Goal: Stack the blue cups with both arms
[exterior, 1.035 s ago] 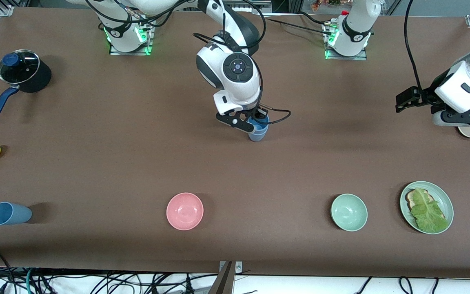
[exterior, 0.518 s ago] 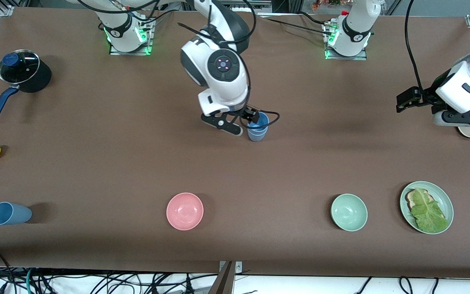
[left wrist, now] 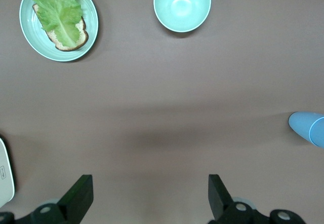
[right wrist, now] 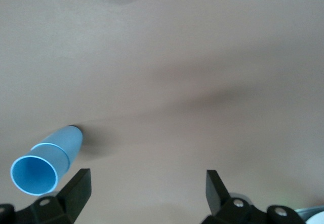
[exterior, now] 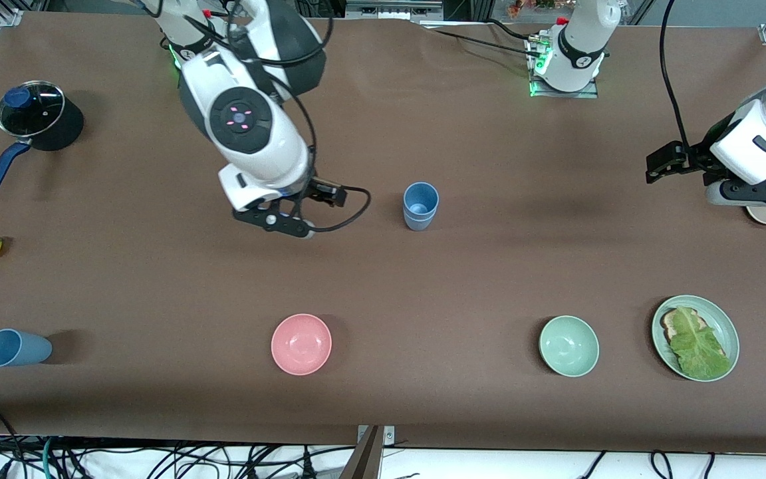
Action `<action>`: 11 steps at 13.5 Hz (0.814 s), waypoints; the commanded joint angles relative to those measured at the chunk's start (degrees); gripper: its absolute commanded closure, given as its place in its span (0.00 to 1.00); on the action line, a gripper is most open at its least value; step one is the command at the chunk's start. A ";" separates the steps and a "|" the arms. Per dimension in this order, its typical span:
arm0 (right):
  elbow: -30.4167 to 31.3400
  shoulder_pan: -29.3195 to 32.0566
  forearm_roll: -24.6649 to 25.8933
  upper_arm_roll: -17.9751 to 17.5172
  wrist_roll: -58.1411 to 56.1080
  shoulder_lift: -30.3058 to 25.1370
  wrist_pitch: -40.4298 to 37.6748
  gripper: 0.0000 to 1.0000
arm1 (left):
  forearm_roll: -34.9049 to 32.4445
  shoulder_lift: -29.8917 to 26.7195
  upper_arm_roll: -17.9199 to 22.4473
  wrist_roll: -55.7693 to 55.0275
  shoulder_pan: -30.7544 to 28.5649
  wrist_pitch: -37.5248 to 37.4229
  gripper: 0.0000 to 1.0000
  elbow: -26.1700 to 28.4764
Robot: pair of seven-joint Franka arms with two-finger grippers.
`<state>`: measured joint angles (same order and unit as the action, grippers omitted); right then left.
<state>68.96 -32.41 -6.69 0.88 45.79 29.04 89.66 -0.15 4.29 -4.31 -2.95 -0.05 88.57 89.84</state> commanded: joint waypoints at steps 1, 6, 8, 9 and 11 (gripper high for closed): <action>0.56 -0.37 0.01 1.57 -3.76 -1.52 -1.94 0.00 | -1.16 -1.13 -0.09 0.04 -0.30 -0.42 0.00 0.95; 0.82 -0.29 -0.17 5.97 -11.94 -2.67 -3.17 0.00 | -1.16 -0.78 0.09 0.04 -0.30 0.19 0.00 0.87; 0.91 -0.29 -0.17 7.37 -13.52 -2.76 -2.56 0.00 | -1.16 -0.69 0.26 0.22 -0.39 0.20 0.00 0.87; 1.17 0.15 -0.17 8.34 -15.45 -2.67 -2.29 0.00 | -1.16 -0.86 0.26 0.31 -0.83 0.02 0.00 1.22; 2.32 1.03 -1.13 10.19 -18.71 -2.76 -2.81 0.00 | -1.16 -0.78 0.26 0.57 -1.09 0.02 0.00 1.31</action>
<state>69.43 -32.13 -6.76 9.71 30.28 27.46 87.09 -0.15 4.29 -3.81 -2.94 -0.51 88.57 90.18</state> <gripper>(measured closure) 0.000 0.000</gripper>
